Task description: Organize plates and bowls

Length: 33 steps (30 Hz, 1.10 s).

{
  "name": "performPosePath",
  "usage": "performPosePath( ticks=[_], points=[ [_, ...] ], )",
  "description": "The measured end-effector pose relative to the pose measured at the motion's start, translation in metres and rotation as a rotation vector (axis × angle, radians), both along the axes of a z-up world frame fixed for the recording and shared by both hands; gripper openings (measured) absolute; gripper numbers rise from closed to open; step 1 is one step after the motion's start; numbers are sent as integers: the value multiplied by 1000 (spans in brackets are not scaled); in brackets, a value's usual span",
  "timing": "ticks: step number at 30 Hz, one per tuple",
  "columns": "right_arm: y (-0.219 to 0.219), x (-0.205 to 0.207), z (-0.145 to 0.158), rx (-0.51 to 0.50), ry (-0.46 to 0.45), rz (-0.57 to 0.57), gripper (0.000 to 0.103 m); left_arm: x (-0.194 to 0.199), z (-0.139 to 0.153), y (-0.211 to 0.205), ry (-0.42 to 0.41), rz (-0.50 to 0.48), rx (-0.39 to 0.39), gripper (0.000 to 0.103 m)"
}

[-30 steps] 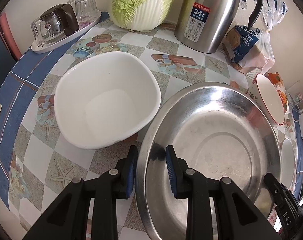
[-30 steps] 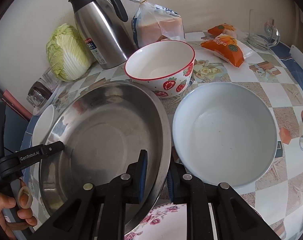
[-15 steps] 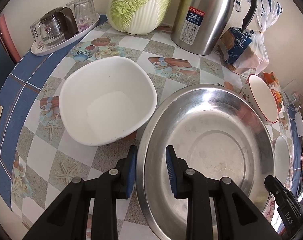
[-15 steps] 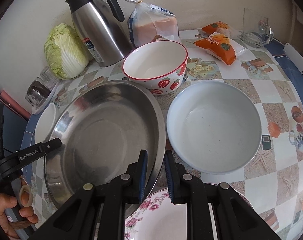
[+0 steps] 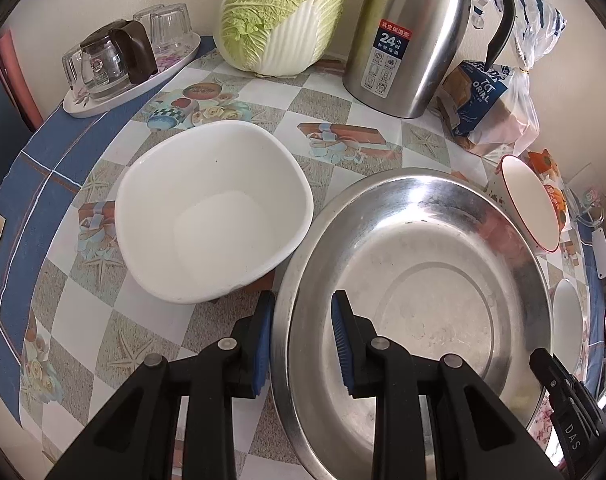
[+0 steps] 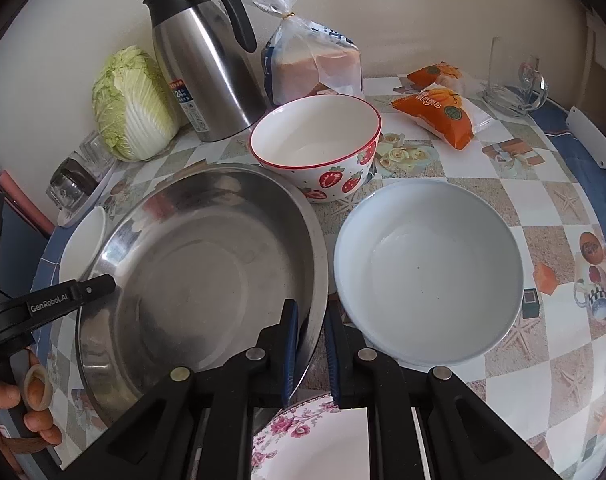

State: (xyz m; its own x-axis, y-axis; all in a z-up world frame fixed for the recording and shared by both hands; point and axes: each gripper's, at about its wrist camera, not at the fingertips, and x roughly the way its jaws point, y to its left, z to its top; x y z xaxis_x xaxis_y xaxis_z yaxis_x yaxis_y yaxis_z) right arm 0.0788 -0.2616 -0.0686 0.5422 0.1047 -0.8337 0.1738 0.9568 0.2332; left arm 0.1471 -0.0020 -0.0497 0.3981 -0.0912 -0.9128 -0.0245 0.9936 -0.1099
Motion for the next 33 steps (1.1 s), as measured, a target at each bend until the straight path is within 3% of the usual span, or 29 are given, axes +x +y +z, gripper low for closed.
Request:
performPosePath(
  ticks=[15, 21, 25, 28, 30, 33],
  points=[
    [-1, 2, -2, 19, 12, -16, 15, -2, 9, -2, 21, -14, 30, 31],
    [0, -1, 12, -4, 10, -17, 17, -8, 28, -1, -9, -17, 39, 45],
    [4, -5, 25, -30, -2, -6, 18, -13, 36, -4, -20, -25, 65, 63],
    [8, -8, 31, -63, 6, -4, 26, -17, 37, -8, -14, -38, 105, 66],
    [9, -9, 32, -82, 30, -11, 37, -19, 35, -9, -3, -39, 121, 66],
    [6, -12, 32, -74, 58, -30, 51, -21, 31, -11, 17, -45, 118, 78]
  ],
)
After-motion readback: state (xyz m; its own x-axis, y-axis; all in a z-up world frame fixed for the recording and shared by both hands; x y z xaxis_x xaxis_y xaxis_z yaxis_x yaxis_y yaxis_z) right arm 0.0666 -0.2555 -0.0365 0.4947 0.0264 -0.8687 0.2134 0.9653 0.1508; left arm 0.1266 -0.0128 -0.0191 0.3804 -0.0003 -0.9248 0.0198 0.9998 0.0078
